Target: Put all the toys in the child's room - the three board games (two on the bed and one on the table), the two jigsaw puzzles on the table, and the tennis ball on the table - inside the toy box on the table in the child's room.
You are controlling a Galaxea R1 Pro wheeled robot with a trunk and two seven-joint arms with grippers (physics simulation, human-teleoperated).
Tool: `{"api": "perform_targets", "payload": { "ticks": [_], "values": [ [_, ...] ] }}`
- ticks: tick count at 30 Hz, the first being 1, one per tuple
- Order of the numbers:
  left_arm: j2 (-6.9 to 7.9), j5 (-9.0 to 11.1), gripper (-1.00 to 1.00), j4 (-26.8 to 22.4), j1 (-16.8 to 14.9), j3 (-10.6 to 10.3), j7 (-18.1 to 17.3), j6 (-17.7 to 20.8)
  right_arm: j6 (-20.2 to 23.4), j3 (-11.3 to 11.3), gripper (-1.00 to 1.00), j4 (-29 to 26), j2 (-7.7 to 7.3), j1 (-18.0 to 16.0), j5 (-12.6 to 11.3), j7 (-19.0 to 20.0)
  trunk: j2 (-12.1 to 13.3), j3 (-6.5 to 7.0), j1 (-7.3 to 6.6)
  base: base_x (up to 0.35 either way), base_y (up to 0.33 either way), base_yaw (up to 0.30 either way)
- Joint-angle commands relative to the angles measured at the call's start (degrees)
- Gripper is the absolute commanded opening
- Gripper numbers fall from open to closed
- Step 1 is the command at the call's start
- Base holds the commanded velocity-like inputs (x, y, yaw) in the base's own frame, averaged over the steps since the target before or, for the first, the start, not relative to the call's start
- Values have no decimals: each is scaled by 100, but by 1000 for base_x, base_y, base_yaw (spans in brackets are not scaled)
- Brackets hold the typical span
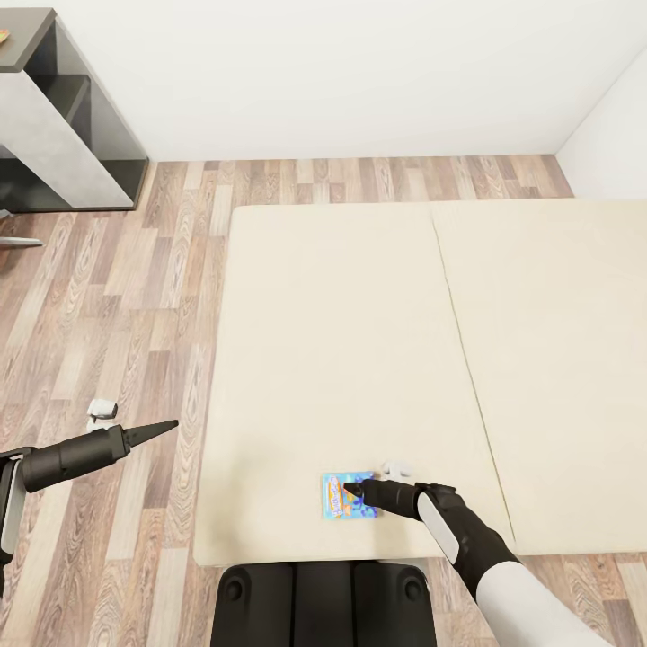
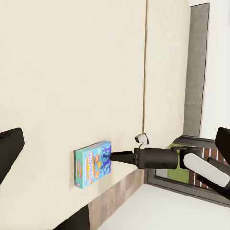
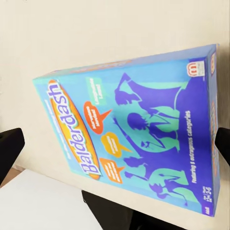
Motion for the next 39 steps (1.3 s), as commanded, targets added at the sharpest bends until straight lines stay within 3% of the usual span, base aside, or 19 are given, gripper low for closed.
{"api": "perform_targets", "payload": {
  "ticks": [1, 39],
  "values": [
    [2, -13, 100, -1, -2, 3, -29, 60, 28, 1, 100, -4, 1, -2, -16, 1, -9, -6, 3, 0, 104, 0],
    [10, -13, 100, -1, -2, 3, -29, 60, 28, 16, 100, -4, 2, -2, -9, 1, -9, -6, 3, 0, 52, 0]
  ]
}}
